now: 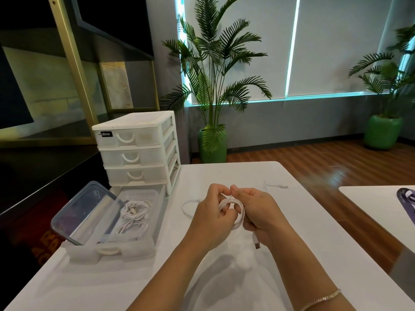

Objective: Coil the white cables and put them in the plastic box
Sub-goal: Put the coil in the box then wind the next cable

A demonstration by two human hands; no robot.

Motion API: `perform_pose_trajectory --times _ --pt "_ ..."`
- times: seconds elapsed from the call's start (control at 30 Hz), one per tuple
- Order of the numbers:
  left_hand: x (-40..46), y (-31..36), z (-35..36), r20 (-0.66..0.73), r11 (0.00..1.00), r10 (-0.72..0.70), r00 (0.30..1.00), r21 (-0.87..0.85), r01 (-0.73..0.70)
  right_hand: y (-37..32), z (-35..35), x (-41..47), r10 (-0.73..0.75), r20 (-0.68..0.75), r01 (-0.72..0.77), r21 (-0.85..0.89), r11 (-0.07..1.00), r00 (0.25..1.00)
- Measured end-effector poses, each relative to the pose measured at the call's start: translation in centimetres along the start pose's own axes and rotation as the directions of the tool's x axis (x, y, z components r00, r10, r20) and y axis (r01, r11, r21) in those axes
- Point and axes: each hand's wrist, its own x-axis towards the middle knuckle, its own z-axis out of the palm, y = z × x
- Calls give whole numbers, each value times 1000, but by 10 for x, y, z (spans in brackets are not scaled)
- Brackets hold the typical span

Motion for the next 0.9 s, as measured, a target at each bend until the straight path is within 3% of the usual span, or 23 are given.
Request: perform_pose_trajectory --times 0.2,0.33,0.57,0.7,0.9 --pt "-1 -4 1 -157 970 237 959 91 -225 0 -2 -2 66 109 -76 85 993 992" --pt "-1 -5 1 -183 958 273 944 141 -249 -1 -3 -3 67 136 -67 0 998 989" --pt "7 -12 -10 -341 984 153 927 136 -113 -2 1 -4 -104 192 150 -243 958 976" --pt "7 -10 -12 -402 995 78 912 93 -44 -2 -1 -4 -205 207 256 -267 929 957" --pt "6 -7 -9 -393 996 -91 915 -36 84 2 1 0 -312 119 333 -417 846 943"
